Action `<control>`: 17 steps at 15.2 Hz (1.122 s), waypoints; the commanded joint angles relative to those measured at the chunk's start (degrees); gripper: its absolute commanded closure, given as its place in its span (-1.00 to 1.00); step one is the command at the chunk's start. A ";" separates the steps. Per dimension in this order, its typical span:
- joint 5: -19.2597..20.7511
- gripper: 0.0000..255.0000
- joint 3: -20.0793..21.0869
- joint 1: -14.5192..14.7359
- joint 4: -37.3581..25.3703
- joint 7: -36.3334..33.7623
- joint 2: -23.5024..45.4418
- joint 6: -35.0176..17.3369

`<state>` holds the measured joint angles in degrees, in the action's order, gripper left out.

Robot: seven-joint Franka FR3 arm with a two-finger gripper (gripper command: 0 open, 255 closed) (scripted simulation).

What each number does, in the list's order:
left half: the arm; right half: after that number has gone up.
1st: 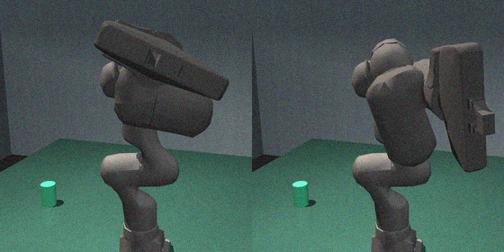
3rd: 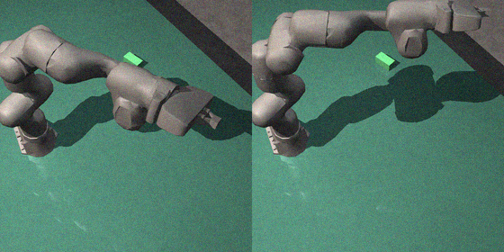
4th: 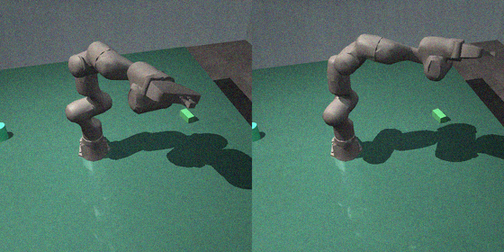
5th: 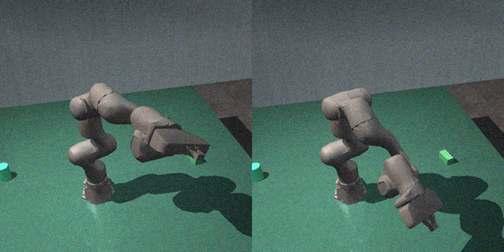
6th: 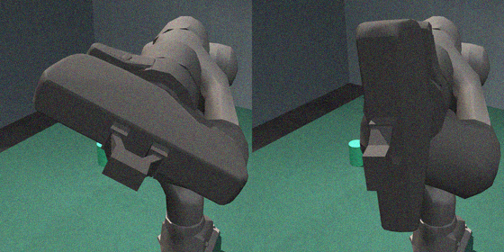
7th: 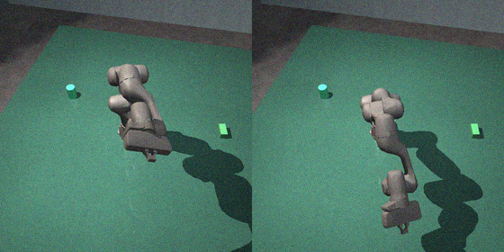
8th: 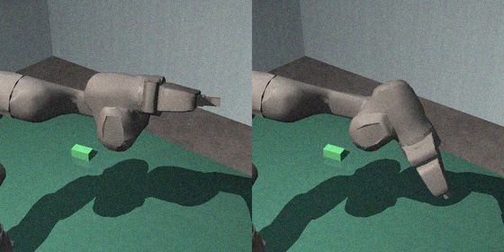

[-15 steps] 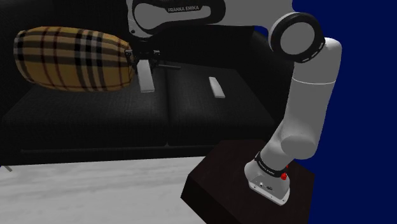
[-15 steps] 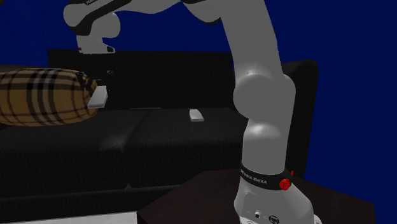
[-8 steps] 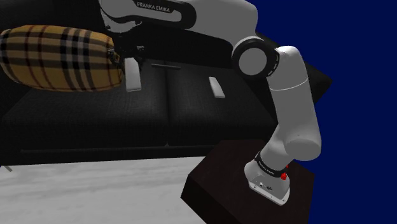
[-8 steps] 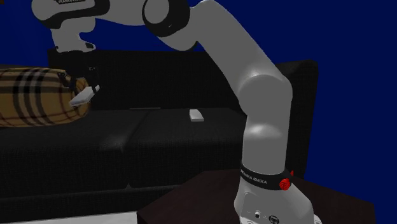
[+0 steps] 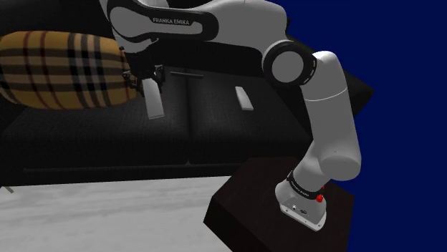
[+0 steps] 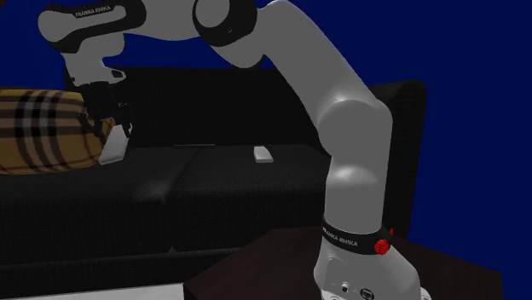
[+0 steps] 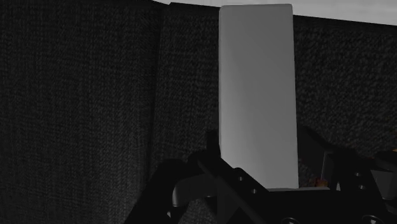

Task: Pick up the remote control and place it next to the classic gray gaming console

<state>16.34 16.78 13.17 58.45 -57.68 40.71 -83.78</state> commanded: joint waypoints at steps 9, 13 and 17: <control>4.00 1.00 3.47 -2.21 1.81 -1.99 5.59 -19.98; 5.49 1.00 5.15 -3.38 3.00 -2.79 6.17 -21.21; 7.14 1.00 7.29 -4.58 2.90 -3.43 6.57 -20.87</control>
<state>23.14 23.57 10.19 56.93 -60.58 44.11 -82.20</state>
